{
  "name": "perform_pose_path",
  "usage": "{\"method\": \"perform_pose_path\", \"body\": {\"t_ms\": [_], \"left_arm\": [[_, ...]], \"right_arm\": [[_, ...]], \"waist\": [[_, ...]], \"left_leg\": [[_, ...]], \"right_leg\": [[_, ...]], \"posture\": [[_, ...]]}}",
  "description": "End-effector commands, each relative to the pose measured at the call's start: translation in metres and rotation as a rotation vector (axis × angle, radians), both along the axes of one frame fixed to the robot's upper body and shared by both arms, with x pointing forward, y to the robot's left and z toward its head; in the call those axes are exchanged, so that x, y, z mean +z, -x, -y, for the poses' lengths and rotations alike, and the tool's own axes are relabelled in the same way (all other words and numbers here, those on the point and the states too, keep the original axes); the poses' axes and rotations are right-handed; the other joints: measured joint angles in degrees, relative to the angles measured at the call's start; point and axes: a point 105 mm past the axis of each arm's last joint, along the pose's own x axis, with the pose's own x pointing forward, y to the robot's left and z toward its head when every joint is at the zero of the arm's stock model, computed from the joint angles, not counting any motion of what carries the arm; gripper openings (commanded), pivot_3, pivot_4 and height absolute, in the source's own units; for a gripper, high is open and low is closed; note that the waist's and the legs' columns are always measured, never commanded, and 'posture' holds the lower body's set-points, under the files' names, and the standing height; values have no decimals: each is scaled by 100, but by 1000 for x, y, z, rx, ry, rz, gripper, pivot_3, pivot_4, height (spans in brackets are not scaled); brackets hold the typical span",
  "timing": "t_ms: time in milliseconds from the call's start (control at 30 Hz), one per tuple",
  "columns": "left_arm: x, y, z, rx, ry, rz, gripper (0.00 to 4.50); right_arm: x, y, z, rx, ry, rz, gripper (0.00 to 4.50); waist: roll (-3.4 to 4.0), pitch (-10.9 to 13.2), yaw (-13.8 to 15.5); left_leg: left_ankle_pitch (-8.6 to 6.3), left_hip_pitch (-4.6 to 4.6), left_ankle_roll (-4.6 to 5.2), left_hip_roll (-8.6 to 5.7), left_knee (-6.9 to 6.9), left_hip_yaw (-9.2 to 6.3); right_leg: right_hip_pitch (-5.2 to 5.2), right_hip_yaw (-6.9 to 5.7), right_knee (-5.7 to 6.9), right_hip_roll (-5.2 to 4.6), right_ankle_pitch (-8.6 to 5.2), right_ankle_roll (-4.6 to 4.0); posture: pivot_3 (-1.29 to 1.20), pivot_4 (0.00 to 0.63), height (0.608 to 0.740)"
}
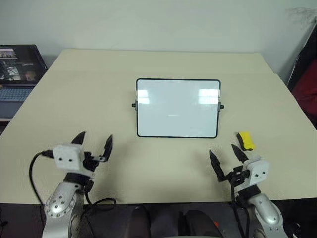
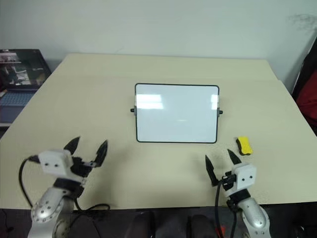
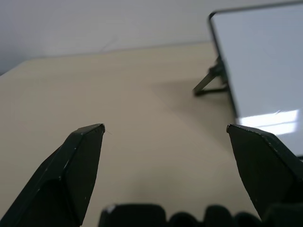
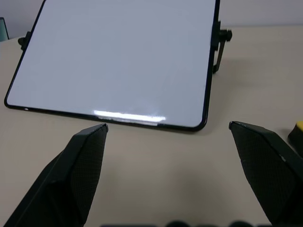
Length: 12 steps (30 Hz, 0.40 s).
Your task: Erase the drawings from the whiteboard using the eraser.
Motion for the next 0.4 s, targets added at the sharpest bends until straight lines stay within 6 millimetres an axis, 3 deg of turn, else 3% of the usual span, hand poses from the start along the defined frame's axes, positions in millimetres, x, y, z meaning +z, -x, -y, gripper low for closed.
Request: {"method": "perform_pose_path", "body": {"t_ms": [33, 100, 400], "left_arm": [[18, 1, 15, -63, -16, 79, 4500], [22, -1, 22, -89, -8, 88, 4500], [13, -1, 13, -54, -36, 28, 4500]], "right_arm": [[13, -6, -4, 39, -19, 70, 4465], [14, -10, 1, 32, -18, 75, 4465], [24, 10, 3, -27, -19, 60, 4465]], "waist": [[-6, -5, 3], [-10, -7, 24], [-6, -11, 22]], "left_leg": [[0, 0, 1, 0, 0, 0], [1, 0, 2, -1, 1, -3], [-3, -3, -4, -2, -9, 0]], "right_leg": [[0, 0, 0, 0, 0, 0], [0, -3, 0, 0, 0, 0], [-1, -2, -2, 1, -4, -5]], "posture": [[0, 150, 740], [0, 150, 740], [0, 150, 740]]}}
